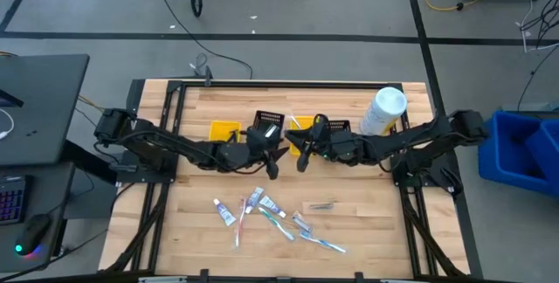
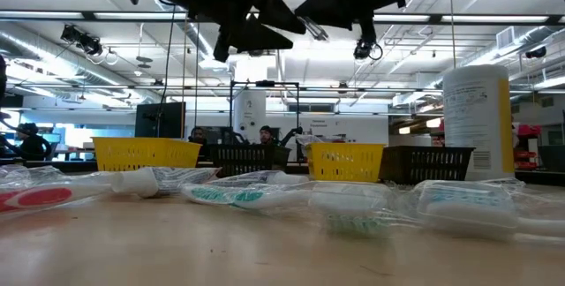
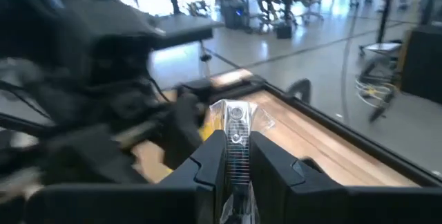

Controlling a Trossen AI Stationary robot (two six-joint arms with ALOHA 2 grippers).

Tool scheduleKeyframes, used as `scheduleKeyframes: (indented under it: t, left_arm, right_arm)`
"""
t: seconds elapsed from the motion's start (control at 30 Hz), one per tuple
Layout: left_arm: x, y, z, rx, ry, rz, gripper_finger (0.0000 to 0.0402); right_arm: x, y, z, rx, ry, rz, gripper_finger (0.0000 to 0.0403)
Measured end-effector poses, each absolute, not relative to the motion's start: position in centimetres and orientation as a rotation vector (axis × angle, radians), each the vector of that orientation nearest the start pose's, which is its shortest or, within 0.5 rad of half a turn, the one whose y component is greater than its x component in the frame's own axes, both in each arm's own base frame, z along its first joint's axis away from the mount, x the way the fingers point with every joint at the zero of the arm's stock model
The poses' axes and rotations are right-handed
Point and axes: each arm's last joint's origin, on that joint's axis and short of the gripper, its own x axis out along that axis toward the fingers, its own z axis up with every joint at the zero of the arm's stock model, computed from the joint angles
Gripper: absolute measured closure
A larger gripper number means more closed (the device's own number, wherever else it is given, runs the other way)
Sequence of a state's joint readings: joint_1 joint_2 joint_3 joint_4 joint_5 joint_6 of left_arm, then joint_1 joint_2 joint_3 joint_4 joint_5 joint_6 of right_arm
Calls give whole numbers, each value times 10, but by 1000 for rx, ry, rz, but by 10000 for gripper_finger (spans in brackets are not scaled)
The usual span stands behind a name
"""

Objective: Pick & Place Travel size toiletries
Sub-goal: Put the silver nail cutter into the left black bin

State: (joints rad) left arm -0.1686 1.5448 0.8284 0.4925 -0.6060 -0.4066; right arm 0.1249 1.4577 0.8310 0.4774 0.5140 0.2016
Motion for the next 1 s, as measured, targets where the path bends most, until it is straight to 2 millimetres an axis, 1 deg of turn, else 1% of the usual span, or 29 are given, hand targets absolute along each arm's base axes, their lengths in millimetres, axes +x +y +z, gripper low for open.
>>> scheduleKeyframes:
  t: [0.07, 0.3, 0.47, 0.73, 0.83, 1.0]
  left_arm:
    - [325, -37, 232, -323, 111, 468, 225]
    - [326, -37, 235, -318, 90, 446, 225]
    - [326, -37, 235, -319, 89, 450, 225]
    - [326, -35, 235, -327, 84, 480, 228]
    - [325, -33, 235, -325, 78, 504, 244]
    - [326, -29, 235, -329, 81, 498, 295]
  right_arm:
    - [318, 26, 256, 153, 84, -378, 343]
    - [327, 28, 245, 154, 73, -378, 343]
    - [334, 28, 239, 155, 32, -375, 343]
    - [337, 29, 240, 138, -9, -369, 343]
    - [337, 28, 240, 137, -9, -370, 343]
    - [337, 28, 240, 129, -5, -378, 343]
